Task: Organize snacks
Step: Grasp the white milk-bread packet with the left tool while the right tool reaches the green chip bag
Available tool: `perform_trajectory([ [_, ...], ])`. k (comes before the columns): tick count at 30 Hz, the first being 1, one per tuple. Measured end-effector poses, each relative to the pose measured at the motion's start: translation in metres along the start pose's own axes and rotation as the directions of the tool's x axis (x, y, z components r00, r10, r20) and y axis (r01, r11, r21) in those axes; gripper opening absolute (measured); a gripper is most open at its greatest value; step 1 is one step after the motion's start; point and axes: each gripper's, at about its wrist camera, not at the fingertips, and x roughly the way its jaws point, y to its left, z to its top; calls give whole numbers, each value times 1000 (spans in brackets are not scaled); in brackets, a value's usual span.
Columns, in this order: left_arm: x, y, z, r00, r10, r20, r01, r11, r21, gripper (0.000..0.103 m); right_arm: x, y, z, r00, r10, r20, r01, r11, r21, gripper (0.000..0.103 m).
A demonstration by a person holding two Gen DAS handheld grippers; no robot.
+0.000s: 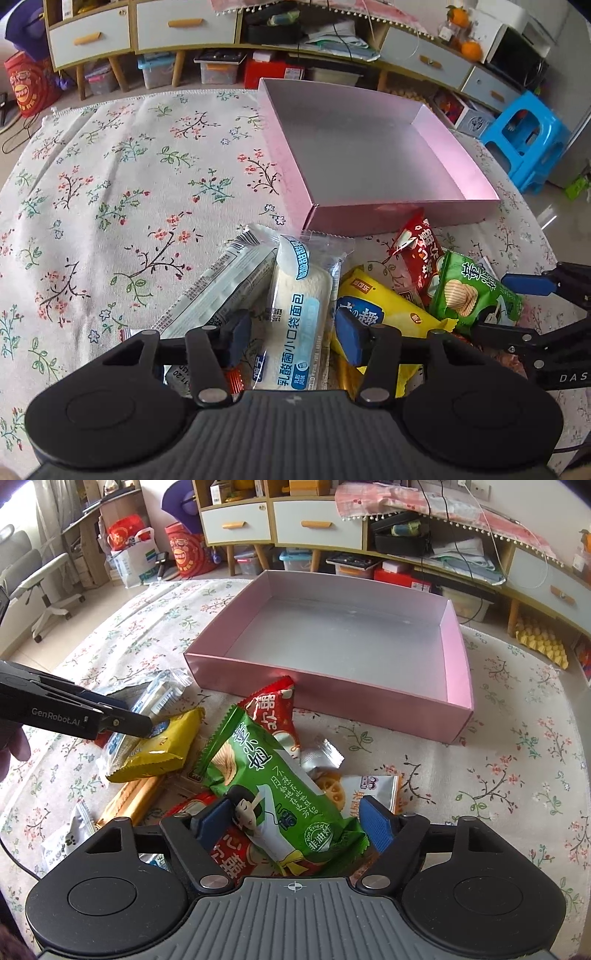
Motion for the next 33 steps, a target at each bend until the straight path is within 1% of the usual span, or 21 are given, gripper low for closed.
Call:
perform_trajectory([
  [2,1,3,0,1000,-11,-3,11,1000,-23,48,1,-1,0,1000,2,2,-3,1000,5,77],
  [5,3,9,0,1000,-22,-9,22,997,-70,55,2,-2,-1,1000,5,4,-5,1000,5,77],
  [8,4,15,-1,999,-48,-17,46,992,-116,55,3,-2,0,1000,4,5,-4,1000,8,76],
  [9,5,17,-1,998,-56,-18,53,990,-128,54,2,-3,0,1000,5,4,-5,1000,15,75],
  [10,4,18,-1,998,-66,-18,63,988,-140,47,2,-3,0,1000,7,3,-7,1000,23,74],
  [11,4,19,-1,996,-84,-18,80,985,-152,43,1,-4,1,1000,8,2,-8,1000,29,73],
  [13,3,18,-2,995,-96,-20,91,982,-165,36,0,-5,2,1000,21,0,-21,999,42,66],
  [14,2,16,-2,996,-90,-19,86,984,-156,35,-1,-6,2,999,41,3,-41,998,54,53],
  [15,2,15,-2,996,-84,-16,81,986,-144,33,-2,-8,4,999,46,3,-46,997,68,50],
  [20,-1,9,0,998,-64,-6,63,991,-121,28,-4,-14,6,999,50,7,-50,993,105,44],
  [28,-2,11,3,998,-66,9,66,988,-138,24,-9,-27,7,996,83,21,-85,977,197,36],
  [29,-3,11,4,998,-66,13,68,988,-139,23,-11,-28,8,996,89,24,-93,974,207,34],
  [30,-4,11,4,998,-66,16,67,988,-138,23,-12,-29,8,995,94,30,-98,972,213,29],
  [31,-6,11,4,998,-63,20,66,988,-138,23,-14,-30,9,995,94,36,-100,972,213,25],
  [32,-6,11,4,998,-61,23,64,988,-138,23,-16,-31,10,995,92,41,-99,972,215,19],
  [33,-6,11,5,998,-60,22,63,988,-138,23,-16,-33,11,995,87,43,-94,971,219,18],
])
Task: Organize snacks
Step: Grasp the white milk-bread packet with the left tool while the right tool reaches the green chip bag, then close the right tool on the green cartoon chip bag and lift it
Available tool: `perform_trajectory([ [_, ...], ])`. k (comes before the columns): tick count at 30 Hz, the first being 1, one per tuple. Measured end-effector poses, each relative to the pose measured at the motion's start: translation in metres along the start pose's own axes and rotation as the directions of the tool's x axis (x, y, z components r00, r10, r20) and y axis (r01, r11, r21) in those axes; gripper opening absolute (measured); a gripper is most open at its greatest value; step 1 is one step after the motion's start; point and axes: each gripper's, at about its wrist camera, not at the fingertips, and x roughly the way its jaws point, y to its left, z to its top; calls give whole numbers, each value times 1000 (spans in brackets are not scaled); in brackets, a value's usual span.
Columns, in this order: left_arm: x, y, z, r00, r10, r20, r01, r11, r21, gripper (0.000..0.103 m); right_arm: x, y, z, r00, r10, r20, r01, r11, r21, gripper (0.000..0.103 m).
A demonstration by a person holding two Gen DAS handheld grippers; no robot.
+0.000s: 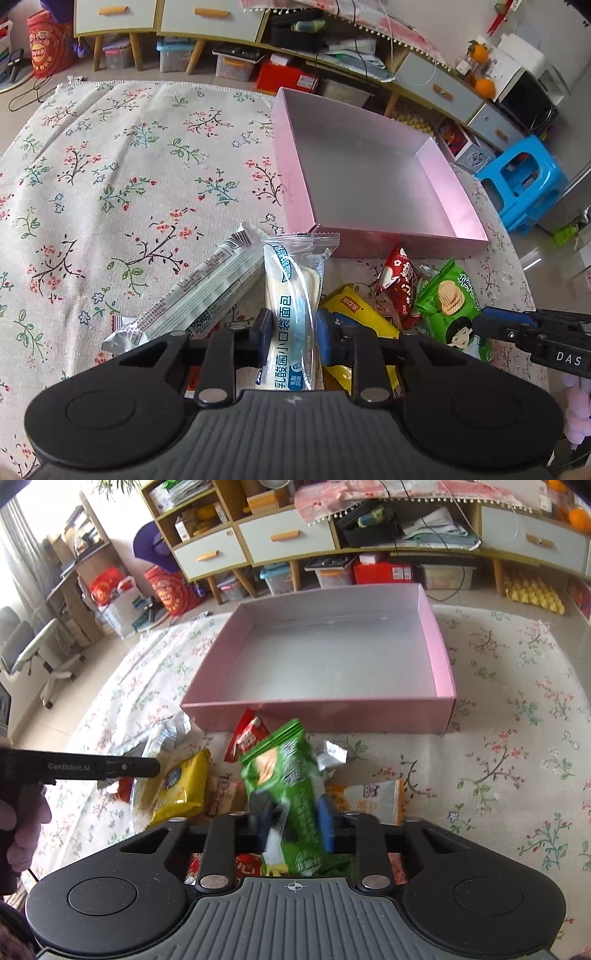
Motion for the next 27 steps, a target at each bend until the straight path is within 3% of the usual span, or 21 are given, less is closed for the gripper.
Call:
perform_trajectory([
  [5,4,-2,0,1000,12,-18,-12,1000,3,23,4,1,-2,1000,5,-10,-5,1000,-18,28],
  [7,7,-4,-1,1000,14,-25,-13,1000,8,24,7,5,-4,1000,4,-25,-5,999,-37,41],
  [8,7,-5,-1,1000,15,-26,-15,1000,12,24,9,7,-5,999,4,-36,-6,999,-41,52],
  [9,8,-5,-1,1000,16,-27,-16,1000,16,24,11,9,-7,999,3,-43,-5,999,-48,55],
  [13,13,-7,-3,999,36,-38,-35,999,26,33,18,25,-13,997,-46,-56,38,990,-137,55],
  [19,14,-7,-3,998,43,-39,-42,999,11,34,27,39,-21,990,-128,-51,113,964,-240,53],
  [22,13,-6,-2,998,38,-40,-38,999,1,27,23,38,-19,991,-125,-44,113,970,-215,46],
  [27,7,-12,-3,999,32,-30,-32,999,15,24,10,30,-9,997,-69,-28,65,989,-132,44],
])
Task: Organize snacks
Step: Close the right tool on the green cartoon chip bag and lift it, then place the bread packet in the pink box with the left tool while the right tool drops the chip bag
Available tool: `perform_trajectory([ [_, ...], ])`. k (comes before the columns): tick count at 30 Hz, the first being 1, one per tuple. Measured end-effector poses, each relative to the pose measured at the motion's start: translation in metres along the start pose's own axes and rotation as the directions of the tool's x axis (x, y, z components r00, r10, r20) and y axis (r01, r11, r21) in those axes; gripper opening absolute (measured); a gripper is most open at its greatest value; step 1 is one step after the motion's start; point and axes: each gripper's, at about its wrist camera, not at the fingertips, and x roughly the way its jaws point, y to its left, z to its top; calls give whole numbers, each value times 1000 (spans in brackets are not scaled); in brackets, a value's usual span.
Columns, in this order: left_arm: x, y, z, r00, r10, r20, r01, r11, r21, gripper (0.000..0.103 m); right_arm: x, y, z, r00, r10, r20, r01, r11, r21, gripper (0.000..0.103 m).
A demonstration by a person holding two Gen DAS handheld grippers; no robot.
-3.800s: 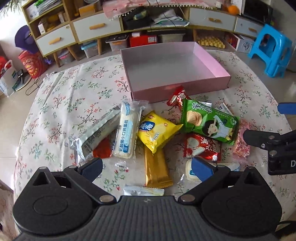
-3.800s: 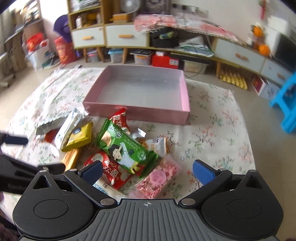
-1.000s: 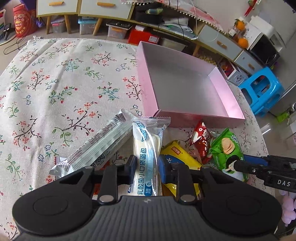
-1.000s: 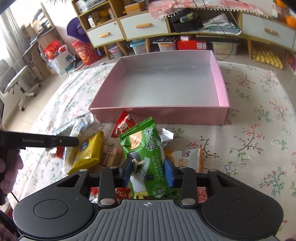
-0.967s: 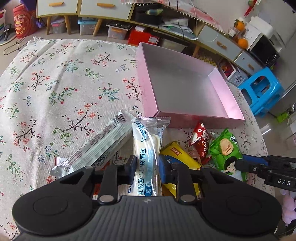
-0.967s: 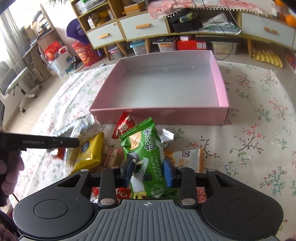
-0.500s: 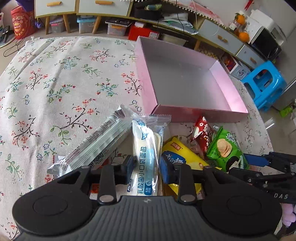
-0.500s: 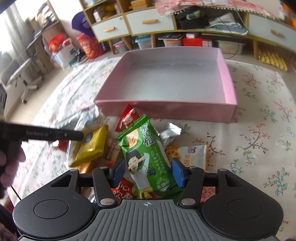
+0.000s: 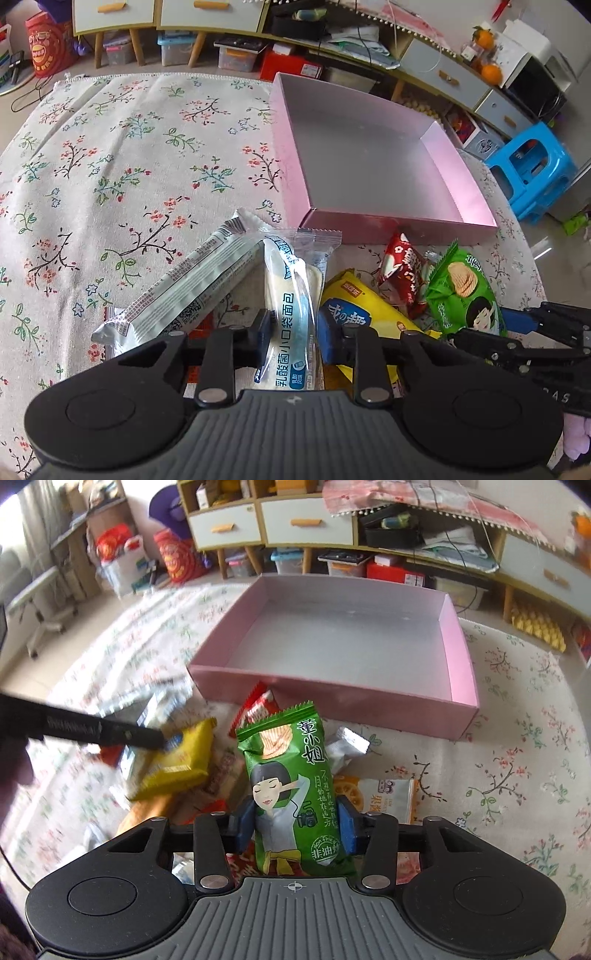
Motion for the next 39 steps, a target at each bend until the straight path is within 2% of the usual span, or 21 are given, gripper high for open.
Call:
perform_trajectory([
  [13,-30,-11,15,995,-36,93,39,999,-28,23,-30,-26,29,994,34,100,-52,982,180,44],
  [17,-29,-17,34,992,-43,121,47,998,-36,23,-29,-36,45,994,21,111,-46,973,228,44],
  [21,-23,-21,54,985,-61,163,73,995,-66,23,-28,-51,63,988,20,155,-66,953,295,44],
  [28,6,-21,72,964,-126,235,162,977,-141,23,-9,-76,79,972,0,236,-92,921,379,44],
  [31,16,-21,78,958,-108,266,155,975,-161,23,8,-87,82,974,-7,227,-91,903,420,44],
  [34,24,-24,81,956,-84,282,133,978,-161,23,23,-93,84,974,-27,223,-71,905,419,44],
  [39,34,-30,82,965,-11,262,44,992,-117,23,43,-95,82,982,-46,185,-37,906,421,45],
])
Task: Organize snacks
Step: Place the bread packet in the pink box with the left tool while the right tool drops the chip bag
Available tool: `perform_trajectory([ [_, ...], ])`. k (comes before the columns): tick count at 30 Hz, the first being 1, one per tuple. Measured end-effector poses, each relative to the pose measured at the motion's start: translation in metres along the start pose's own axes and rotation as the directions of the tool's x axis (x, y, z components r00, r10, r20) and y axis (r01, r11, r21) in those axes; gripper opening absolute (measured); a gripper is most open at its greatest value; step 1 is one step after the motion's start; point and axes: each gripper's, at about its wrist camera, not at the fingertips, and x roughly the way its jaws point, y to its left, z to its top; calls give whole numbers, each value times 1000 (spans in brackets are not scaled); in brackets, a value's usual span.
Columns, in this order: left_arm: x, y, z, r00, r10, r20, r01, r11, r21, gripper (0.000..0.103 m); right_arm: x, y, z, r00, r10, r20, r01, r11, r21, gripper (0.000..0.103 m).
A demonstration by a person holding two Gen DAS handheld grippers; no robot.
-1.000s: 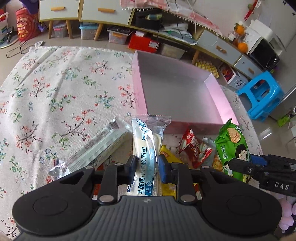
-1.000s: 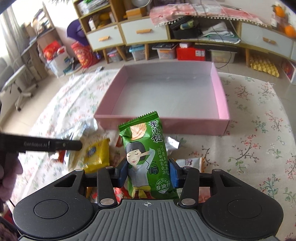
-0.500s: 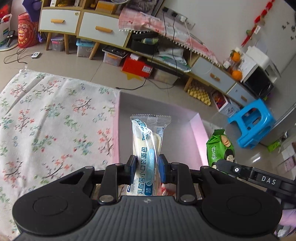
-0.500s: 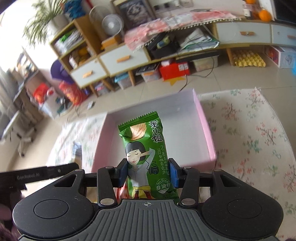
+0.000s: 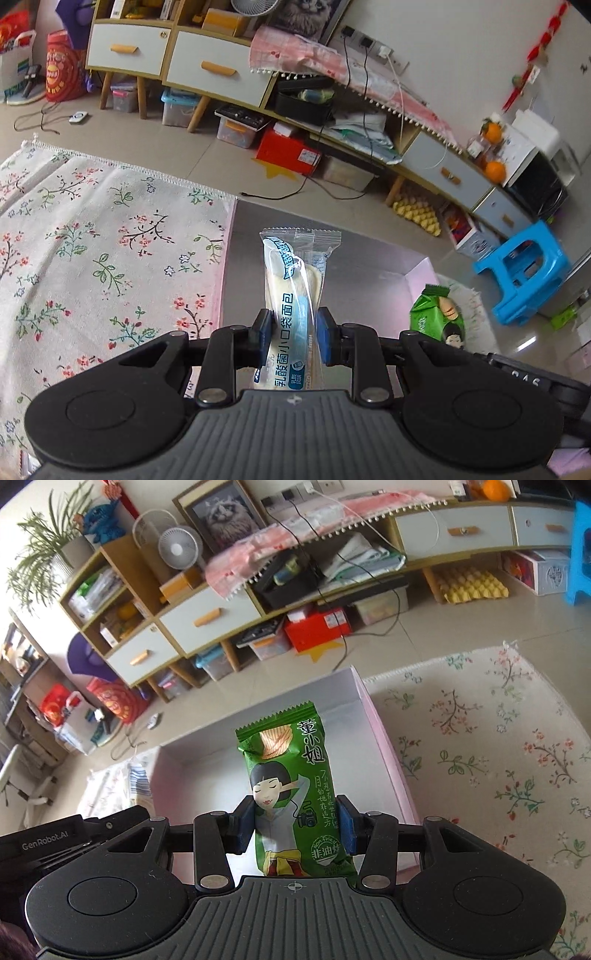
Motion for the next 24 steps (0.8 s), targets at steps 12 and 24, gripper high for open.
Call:
perform_trajectory([
  [12,4,3,-6,992,89,-84,-85,995,49,24,14,-7,-6,990,-77,-120,78,997,5,44],
  [24,6,-2,-6,988,107,-115,-97,992,86,27,12,-3,-9,982,-96,-161,98,995,8,46],
])
